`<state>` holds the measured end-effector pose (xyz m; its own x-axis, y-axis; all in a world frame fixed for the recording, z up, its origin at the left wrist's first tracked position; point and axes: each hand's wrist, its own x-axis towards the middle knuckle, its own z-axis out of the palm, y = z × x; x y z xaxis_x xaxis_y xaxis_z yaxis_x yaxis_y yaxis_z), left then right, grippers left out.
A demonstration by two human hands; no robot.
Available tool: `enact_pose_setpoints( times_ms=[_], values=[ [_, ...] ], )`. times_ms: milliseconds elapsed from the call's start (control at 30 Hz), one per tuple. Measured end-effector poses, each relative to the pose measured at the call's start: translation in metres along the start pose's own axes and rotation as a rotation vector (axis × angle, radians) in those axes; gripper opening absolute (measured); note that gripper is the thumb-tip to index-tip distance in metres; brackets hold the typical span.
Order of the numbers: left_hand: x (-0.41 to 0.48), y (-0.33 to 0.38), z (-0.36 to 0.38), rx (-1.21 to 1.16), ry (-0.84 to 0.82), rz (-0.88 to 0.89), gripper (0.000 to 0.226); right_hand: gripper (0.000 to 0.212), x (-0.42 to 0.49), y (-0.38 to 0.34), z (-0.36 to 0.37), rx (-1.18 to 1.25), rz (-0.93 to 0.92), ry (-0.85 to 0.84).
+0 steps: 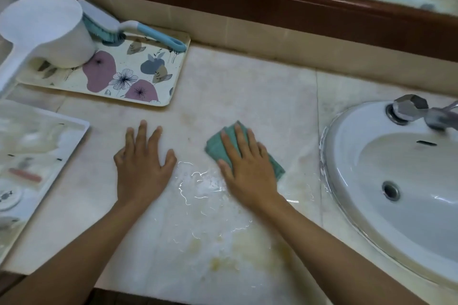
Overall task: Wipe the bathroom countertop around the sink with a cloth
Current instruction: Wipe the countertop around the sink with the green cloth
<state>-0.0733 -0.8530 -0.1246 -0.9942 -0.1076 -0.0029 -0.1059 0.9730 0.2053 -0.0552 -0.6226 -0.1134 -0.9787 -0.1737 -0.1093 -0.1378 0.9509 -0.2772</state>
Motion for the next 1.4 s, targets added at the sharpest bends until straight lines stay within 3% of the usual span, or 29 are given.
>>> enact_pose_setpoints(
  times_ms=[100,200,333,400,500,600,733,900,1133,1233,1400],
  values=[
    [0.000,0.000,0.000,-0.004,0.002,-0.007,0.064,0.061,-0.033,0.051,-0.013,-0.041,-0.031,0.000],
    [0.001,0.001,0.001,-0.004,0.009,-0.008,0.064,0.061,-0.011,0.093,-0.026,-0.089,0.104,0.022],
    [0.001,0.001,0.000,-0.030,0.008,-0.011,0.065,0.060,0.049,0.073,-0.021,-0.085,0.350,0.078],
    [0.001,-0.002,-0.001,-0.076,-0.013,-0.019,0.065,0.060,0.068,0.039,-0.016,-0.052,0.387,0.072],
    [0.003,-0.006,-0.006,-0.244,-0.060,-0.022,0.056,0.060,0.061,-0.027,-0.001,-0.017,0.255,0.021],
    [-0.011,-0.021,-0.021,-0.512,-0.039,0.002,0.049,0.060,0.009,-0.078,0.018,-0.001,-0.027,-0.057],
    [-0.073,-0.066,-0.033,-0.358,0.085,-0.062,0.049,0.061,-0.059,-0.058,0.017,-0.095,-0.294,-0.114],
    [-0.113,-0.109,-0.027,-0.160,0.072,-0.115,0.054,0.059,-0.027,-0.018,-0.003,-0.107,-0.225,-0.121],
    [-0.115,-0.113,-0.022,-0.186,0.098,-0.106,0.048,0.061,0.056,-0.091,0.019,-0.072,0.205,-0.007],
    [-0.115,-0.115,-0.021,-0.220,0.135,-0.122,0.046,0.062,0.046,-0.153,0.037,-0.079,0.128,-0.026],
    [-0.115,-0.117,-0.021,-0.345,0.200,-0.160,0.047,0.061,-0.026,-0.201,0.061,0.016,-0.193,-0.093]
  ],
)
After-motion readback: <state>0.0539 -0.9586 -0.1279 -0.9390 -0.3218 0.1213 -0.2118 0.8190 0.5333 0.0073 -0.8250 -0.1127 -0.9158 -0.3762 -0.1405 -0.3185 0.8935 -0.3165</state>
